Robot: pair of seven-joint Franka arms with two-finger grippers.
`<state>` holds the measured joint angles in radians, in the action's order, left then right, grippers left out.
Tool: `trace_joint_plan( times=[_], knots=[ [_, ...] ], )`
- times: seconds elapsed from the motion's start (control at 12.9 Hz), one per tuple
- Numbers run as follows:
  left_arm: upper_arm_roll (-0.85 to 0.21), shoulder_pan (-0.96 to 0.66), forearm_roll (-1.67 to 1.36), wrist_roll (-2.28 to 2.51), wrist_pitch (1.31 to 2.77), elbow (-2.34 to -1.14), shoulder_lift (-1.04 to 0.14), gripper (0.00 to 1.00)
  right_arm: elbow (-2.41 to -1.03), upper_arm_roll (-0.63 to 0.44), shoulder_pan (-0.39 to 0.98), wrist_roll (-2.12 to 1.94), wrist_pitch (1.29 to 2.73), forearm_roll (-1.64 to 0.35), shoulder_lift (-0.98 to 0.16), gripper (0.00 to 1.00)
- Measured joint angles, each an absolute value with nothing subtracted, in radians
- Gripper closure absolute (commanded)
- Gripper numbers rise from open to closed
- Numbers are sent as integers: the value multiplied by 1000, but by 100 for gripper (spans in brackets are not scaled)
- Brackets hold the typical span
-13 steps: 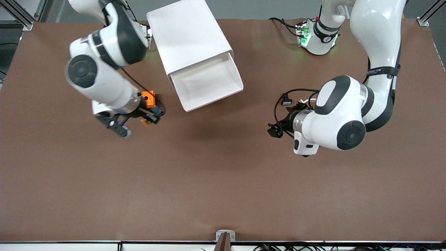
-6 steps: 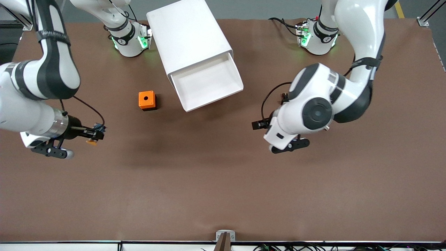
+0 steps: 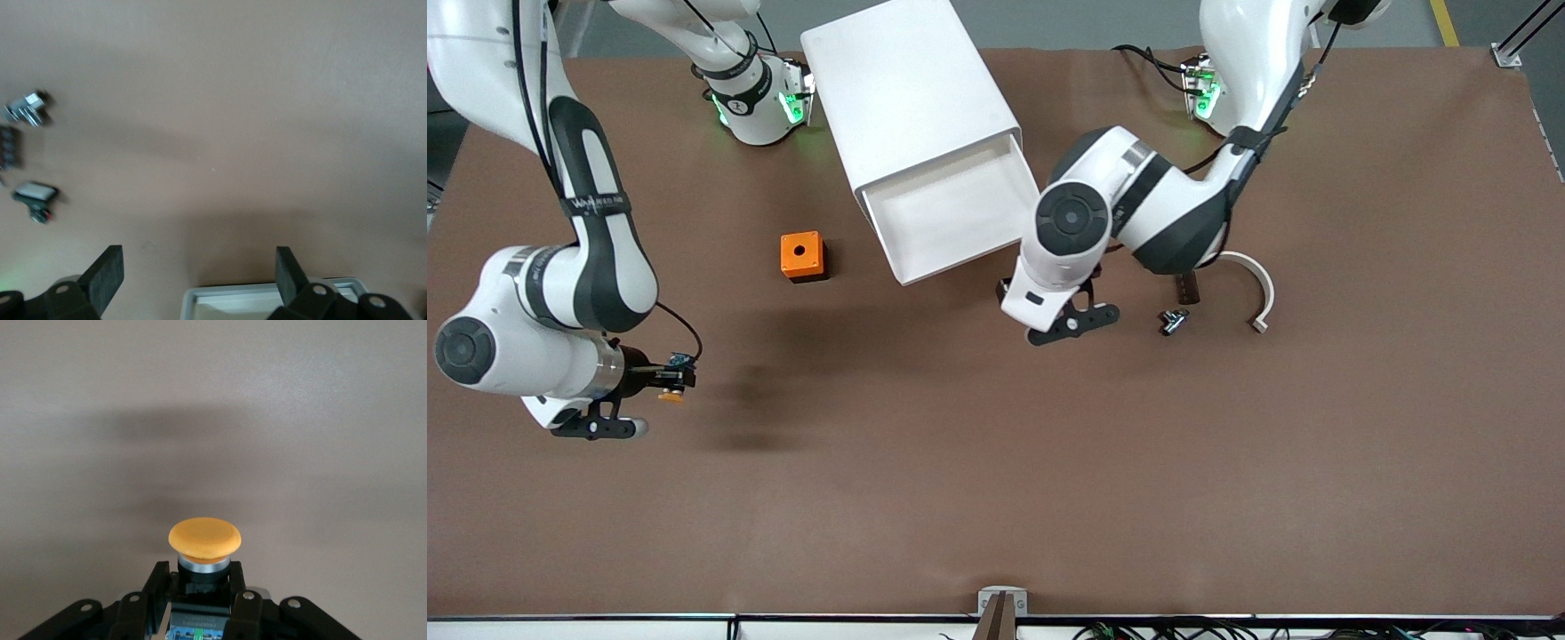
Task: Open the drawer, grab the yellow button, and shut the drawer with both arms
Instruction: 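Push the drawer shut into the cabinet with the left gripper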
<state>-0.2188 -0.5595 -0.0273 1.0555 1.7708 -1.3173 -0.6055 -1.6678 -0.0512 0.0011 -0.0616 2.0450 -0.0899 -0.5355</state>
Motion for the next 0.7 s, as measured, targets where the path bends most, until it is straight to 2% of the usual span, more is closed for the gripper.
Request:
trace_joint_plan(
  times=[0.39, 0.54, 0.62, 0.7],
  knots=[
    [-240, -642, -27, 1231, 1779, -1354, -607, 0, -1667, -51, -21, -83, 2160, -90, -650, 94],
    [-265, -659, -28, 1270, 1778, -1364, -606, 0, -1667, -51, -25, -83, 2192, -90, -681, 86],
    [-284, -662, -28, 1288, 1778, -1372, -607, 0, -1667, -51, -27, -83, 2200, -90, -690, 78],
    [-304, -663, -29, 1303, 1778, -1381, -607, 0, -1667, -51, -29, -83, 2206, -90, -696, 64]
  ],
)
